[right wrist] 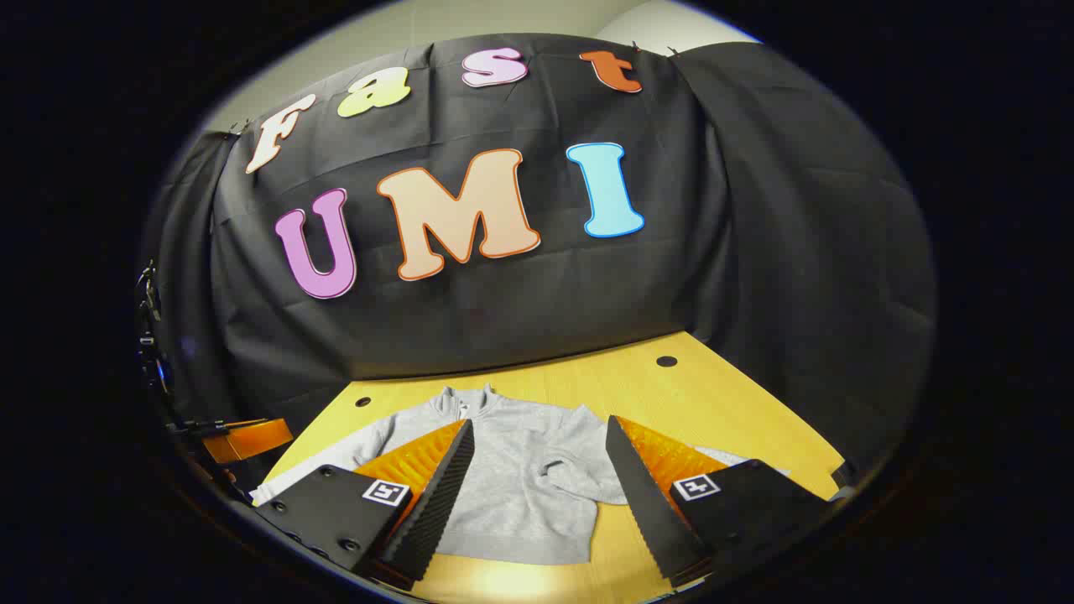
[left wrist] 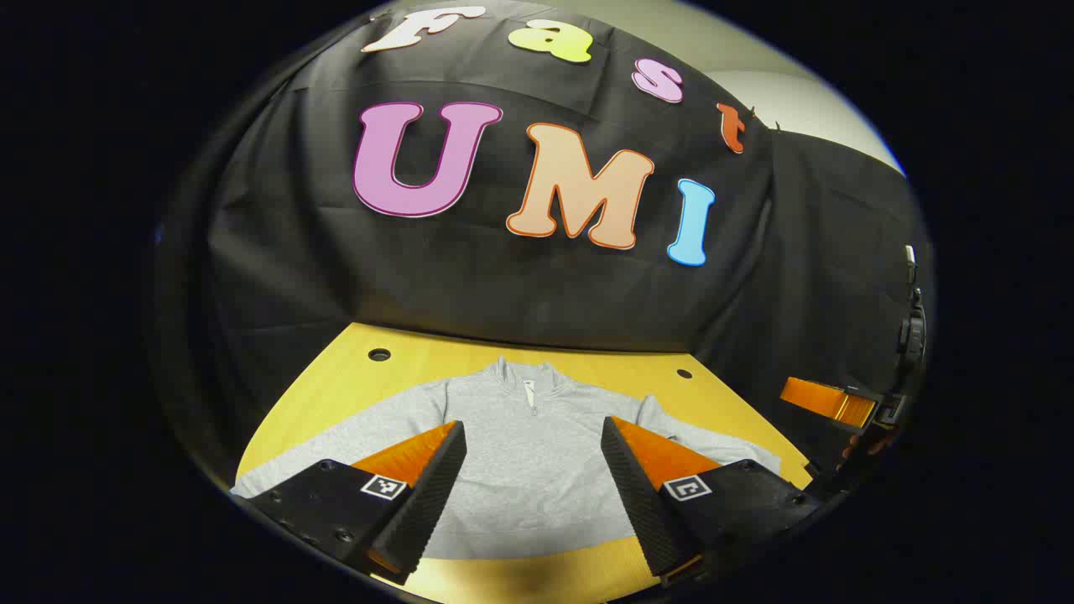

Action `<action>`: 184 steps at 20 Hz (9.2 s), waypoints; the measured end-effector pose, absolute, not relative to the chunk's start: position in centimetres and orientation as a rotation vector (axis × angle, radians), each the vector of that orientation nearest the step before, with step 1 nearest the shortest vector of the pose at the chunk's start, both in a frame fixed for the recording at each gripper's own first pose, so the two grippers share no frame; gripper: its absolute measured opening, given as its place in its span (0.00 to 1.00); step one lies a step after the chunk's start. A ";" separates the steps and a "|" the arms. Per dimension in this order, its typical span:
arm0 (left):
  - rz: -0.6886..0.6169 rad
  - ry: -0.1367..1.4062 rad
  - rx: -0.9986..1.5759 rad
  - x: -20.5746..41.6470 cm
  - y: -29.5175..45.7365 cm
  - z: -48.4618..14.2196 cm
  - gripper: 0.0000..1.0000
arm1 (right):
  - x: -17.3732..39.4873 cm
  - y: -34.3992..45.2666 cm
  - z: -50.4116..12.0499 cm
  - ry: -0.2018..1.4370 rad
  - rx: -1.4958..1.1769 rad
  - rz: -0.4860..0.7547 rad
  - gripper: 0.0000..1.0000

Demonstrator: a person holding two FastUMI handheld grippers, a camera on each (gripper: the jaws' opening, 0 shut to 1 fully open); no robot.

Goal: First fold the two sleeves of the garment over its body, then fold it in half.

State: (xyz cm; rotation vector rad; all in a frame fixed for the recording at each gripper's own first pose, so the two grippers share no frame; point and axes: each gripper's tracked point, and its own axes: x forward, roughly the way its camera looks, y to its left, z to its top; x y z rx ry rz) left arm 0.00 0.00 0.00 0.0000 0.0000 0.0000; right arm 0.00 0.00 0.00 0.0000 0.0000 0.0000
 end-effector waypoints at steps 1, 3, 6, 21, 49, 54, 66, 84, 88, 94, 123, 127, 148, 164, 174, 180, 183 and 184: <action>0.001 0.003 -0.001 0.2 -0.2 0.0 0.95 | 0.2 -0.3 0.0 0.006 -0.001 -0.001 0.98; 0.001 0.007 -0.009 0.5 -0.5 -0.2 0.94 | 0.3 -1.0 -0.1 0.011 -0.008 -0.008 0.98; 0.009 0.010 -0.026 0.8 -0.8 -0.4 0.94 | 0.8 -2.1 -0.3 0.026 -0.012 -0.021 0.98; 0.092 0.036 -0.110 1.4 1.5 -1.4 0.95 | 1.1 -13.8 -2.5 0.085 0.015 -0.227 0.98; 0.145 0.113 -0.086 1.2 1.3 -4.3 0.95 | 3.7 -32.0 -21.5 0.493 0.116 -0.449 0.98; 0.160 0.125 -0.092 1.2 0.7 -5.3 0.95 | 4.3 -31.9 -21.6 0.521 0.077 -0.418 0.93; 0.239 0.106 -0.169 0.1 0.0 -6.9 0.95 | 4.5 -31.1 -21.0 0.582 0.089 -0.400 0.11; 0.199 0.209 -0.061 -3.6 9.2 -9.1 0.95 | 7.4 -11.3 -11.2 0.344 0.055 -0.224 0.06; 0.215 0.203 -0.070 -5.0 12.4 -9.3 0.95 | 9.6 -2.6 -9.4 0.318 -0.016 -0.099 0.06; 0.290 0.213 -0.105 -7.7 18.3 -10.6 0.95 | 12.0 9.6 -7.4 0.294 -0.040 0.097 0.06; 0.649 0.386 -0.188 -11.5 36.1 -21.6 0.95 | 20.7 42.5 -14.3 0.288 -0.087 0.615 0.62; 0.650 0.381 -0.171 -11.4 35.9 -21.5 0.91 | 20.6 41.3 -13.8 0.273 -0.139 0.595 0.98; 0.558 0.422 -0.136 -9.0 33.0 -20.9 0.05 | 15.4 25.4 -6.7 0.184 -0.207 0.398 0.95; 0.073 0.272 0.019 3.7 8.9 -6.4 0.05 | 9.7 8.4 -4.7 0.209 -0.151 0.234 0.95; -0.176 0.224 0.136 13.5 -5.6 -3.5 0.05 | 9.2 -1.2 -4.4 0.220 -0.120 0.151 0.98; -0.247 0.218 0.155 19.5 -10.9 -3.3 0.05 | 9.5 -4.5 -4.1 0.224 -0.110 0.127 0.98; -0.274 0.218 0.185 22.1 -12.8 -3.8 0.05 | 9.6 -5.6 -4.2 0.229 -0.103 0.120 0.98; -0.282 0.220 0.195 23.0 -13.4 -4.1 0.05 | 9.7 -5.9 -4.2 0.229 -0.099 0.120 0.95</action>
